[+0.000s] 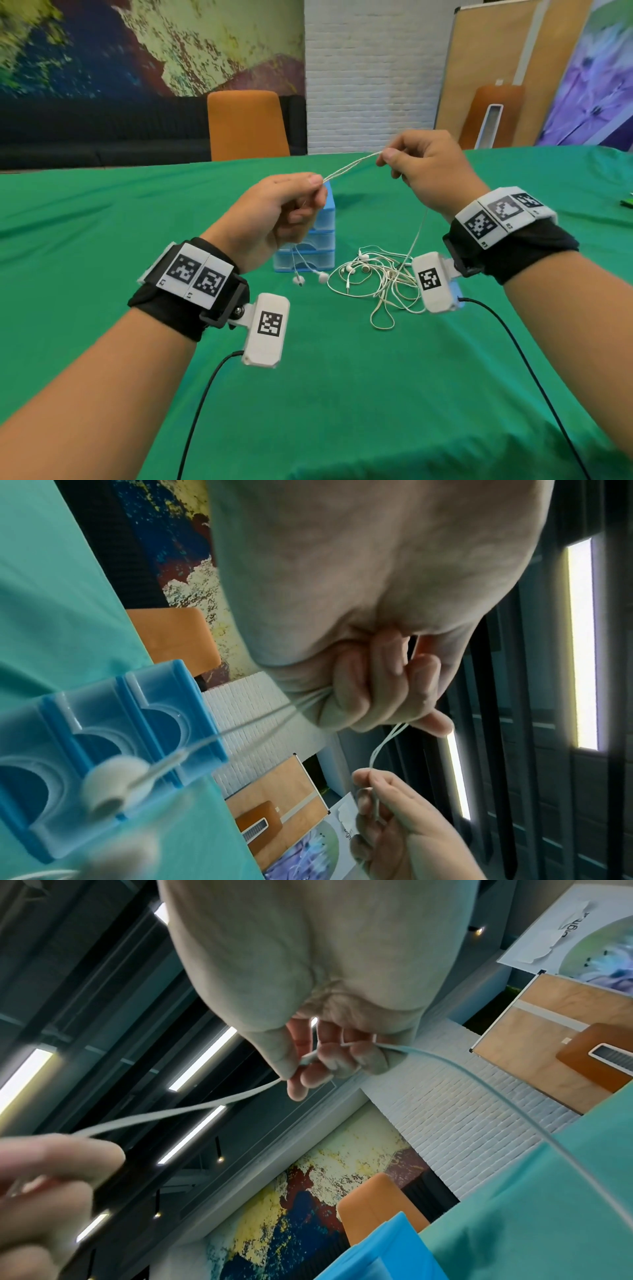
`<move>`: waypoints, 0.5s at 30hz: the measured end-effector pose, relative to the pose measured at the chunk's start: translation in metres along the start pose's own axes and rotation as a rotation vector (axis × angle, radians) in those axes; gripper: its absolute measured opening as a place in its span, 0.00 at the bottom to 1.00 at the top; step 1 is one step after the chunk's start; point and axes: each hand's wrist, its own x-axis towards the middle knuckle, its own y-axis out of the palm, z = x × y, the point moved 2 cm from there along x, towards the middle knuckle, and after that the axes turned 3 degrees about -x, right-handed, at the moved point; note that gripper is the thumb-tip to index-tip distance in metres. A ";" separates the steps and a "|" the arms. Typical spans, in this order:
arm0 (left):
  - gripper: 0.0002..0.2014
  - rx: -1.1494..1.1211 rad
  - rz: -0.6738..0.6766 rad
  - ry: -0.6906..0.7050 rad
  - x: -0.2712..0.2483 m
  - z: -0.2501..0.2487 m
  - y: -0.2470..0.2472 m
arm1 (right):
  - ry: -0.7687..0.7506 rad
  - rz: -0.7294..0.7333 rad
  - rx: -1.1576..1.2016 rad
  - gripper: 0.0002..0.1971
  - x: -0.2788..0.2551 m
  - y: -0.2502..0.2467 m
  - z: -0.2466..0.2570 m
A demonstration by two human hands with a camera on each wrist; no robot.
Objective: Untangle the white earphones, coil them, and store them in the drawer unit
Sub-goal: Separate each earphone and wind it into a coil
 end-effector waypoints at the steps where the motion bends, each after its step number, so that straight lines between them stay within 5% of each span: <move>1: 0.14 -0.039 0.020 0.018 -0.001 -0.003 0.000 | 0.015 0.014 -0.015 0.11 -0.001 0.002 -0.002; 10: 0.19 -0.076 0.026 0.118 -0.003 -0.014 0.004 | 0.080 0.203 -0.081 0.13 -0.013 0.019 -0.013; 15: 0.18 -0.105 -0.121 0.172 -0.001 -0.017 0.003 | 0.018 0.407 -0.120 0.13 -0.025 0.031 -0.006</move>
